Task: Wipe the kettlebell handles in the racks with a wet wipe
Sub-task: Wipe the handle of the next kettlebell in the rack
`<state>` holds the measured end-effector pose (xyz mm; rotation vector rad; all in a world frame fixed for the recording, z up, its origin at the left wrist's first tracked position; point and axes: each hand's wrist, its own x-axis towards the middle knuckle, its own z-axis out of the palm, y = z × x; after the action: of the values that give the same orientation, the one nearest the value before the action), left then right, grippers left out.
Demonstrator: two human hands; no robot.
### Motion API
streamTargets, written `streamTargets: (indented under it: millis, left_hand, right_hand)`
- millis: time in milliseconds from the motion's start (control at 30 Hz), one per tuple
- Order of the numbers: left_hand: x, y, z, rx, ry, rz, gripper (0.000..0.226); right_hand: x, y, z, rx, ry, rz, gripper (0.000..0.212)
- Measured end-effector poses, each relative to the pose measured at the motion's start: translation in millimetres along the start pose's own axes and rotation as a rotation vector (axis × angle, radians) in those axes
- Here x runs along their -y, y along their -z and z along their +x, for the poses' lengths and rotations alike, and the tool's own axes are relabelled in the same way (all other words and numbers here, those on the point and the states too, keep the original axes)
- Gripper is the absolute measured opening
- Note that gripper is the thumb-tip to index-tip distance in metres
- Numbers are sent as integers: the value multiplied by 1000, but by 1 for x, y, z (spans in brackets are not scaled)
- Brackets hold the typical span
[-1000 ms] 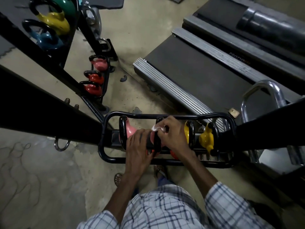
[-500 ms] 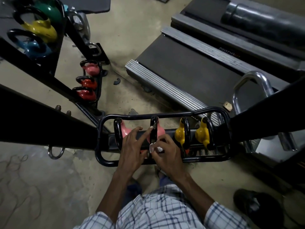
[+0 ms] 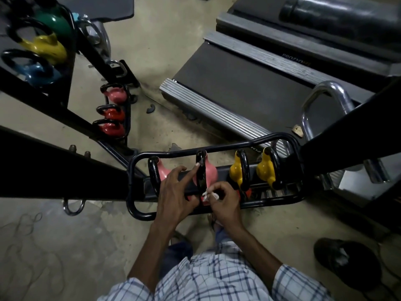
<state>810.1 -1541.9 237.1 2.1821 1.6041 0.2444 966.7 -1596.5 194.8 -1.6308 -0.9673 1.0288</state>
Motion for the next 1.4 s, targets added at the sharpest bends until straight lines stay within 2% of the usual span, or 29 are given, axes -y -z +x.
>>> streamTargets:
  millis: [67,233,367,567,700,800,933,1033,1133,1267,1400]
  left_hand:
    - [1,0,0,-13,-17,-1,93]
    - [2,-4,3,-61,-31,49,106]
    - [1,-5,4,-76,-45,58,106]
    - [0,-8,-1,-89,-43,81,107]
    - [1,-7,1,-89,-53,92,106]
    - [1,-8,1,-86,-59,103,106]
    - [1,-8,0,-93,-45,85,104]
    - [1,-8,0,-86,-31,91,104]
    - [1,-11,-2,-81,-20,77,105]
    - [3,-13,-2,-81,-17,68,106]
    - [3,-14,-2,-85,-22,72,106]
  right_hand:
    - [0,1,4,0,-110,56,14]
    - [2,0,17,18,-236,108,24]
    - [-2,2,15,16,-342,134,13]
    - [6,-3,5,19,-428,165,8]
    - [21,-2,13,80,-398,130,18]
    - [27,-5,26,82,-390,108,15]
    - [32,-8,41,40,-413,217,10]
    - [31,-4,40,-18,-388,228,20]
    - [38,3,27,12,-411,265,25]
    - [37,6,13,32,-321,278,33]
    - [34,-4,11,-49,-204,195,33]
